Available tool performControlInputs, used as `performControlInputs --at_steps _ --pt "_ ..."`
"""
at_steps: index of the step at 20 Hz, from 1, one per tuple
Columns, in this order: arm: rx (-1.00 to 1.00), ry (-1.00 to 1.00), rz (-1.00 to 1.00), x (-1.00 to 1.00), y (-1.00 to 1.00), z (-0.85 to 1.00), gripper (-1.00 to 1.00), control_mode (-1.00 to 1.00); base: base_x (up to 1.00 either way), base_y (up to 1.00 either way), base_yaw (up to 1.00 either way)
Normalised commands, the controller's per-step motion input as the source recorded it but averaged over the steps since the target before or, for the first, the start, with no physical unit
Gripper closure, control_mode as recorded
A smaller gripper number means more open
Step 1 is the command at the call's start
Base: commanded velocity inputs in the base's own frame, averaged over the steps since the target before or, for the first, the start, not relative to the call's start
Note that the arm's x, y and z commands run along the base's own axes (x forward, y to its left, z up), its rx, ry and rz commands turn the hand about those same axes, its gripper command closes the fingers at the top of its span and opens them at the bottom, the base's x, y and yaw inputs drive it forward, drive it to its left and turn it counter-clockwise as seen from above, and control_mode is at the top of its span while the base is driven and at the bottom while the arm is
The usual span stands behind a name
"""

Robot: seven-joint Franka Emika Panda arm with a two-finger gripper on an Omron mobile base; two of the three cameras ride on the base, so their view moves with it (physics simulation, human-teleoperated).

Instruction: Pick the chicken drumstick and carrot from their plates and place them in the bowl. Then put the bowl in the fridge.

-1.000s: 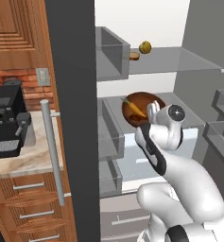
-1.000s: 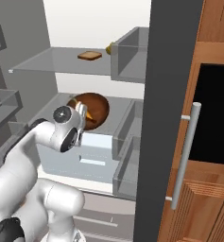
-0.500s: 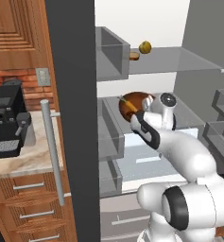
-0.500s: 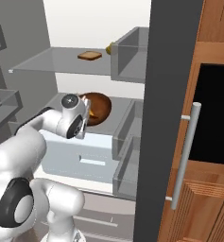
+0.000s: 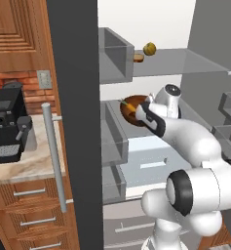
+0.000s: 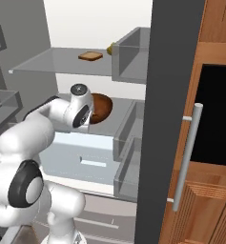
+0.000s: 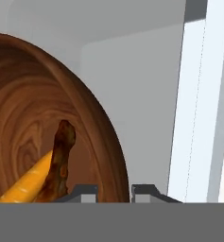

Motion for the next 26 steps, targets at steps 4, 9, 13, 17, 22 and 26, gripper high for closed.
performControlInputs --at_steps 4,9,13,17,22,26 --pt "0.00 -0.01 0.00 0.19 0.01 -0.17 1.00 -1.00 0.00 0.00 0.00" --pt "0.00 -0.08 0.00 0.34 0.10 -0.19 1.00 -1.00 0.00 0.00 0.00" --pt "0.00 -0.03 0.00 0.43 0.11 -0.15 1.00 -1.00 0.00 0.00 0.00" --pt "0.00 0.00 0.00 0.30 0.03 -0.11 1.00 -1.00 0.00 0.00 0.00" --pt "0.00 0.02 0.00 0.14 0.00 -0.05 -1.00 -1.00 0.00 0.00 0.00" --pt "0.03 0.00 0.00 -0.02 0.00 0.05 -1.00 -1.00 0.00 0.00 0.00"
